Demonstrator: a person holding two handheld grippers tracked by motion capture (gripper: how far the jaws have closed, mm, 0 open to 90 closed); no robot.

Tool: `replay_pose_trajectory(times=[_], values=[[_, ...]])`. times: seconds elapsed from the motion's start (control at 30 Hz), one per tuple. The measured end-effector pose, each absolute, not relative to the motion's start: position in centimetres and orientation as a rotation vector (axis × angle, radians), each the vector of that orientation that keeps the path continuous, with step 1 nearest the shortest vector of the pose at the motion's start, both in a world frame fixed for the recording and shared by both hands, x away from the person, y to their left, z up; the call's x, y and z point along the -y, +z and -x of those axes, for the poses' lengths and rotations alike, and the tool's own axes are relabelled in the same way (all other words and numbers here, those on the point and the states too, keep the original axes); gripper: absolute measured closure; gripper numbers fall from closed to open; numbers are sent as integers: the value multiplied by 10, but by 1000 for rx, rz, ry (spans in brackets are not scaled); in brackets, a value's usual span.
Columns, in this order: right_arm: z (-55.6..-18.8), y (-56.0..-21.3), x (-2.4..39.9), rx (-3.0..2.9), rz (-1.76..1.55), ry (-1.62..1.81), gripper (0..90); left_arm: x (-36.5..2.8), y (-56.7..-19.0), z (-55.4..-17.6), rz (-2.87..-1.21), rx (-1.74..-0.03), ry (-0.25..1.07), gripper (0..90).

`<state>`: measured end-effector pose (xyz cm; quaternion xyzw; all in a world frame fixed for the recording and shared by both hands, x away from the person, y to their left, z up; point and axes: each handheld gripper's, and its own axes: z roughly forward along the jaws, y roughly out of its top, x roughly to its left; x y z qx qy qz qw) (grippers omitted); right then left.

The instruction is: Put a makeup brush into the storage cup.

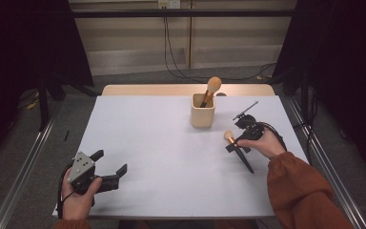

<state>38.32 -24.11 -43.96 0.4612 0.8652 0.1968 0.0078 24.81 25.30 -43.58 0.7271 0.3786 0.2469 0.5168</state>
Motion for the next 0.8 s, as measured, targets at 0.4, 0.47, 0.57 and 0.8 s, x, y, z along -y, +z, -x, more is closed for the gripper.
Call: replay_pose_trajectory(times=[0.4,0.47,0.57,0.8], values=[[-394,-439,229,-2793,-1406,410,178,-253,-436,-248,-1750,-905,596,30],[-396,-441,228,-2795,-1424,396,193,-253,-436,-248,-1750,-904,595,30],[-396,-443,227,-2804,-1431,365,291,-253,-436,-248,-1754,-905,595,30],[-397,-448,226,-2805,-1445,288,344,-252,-436,-248,-1756,-898,590,30]])
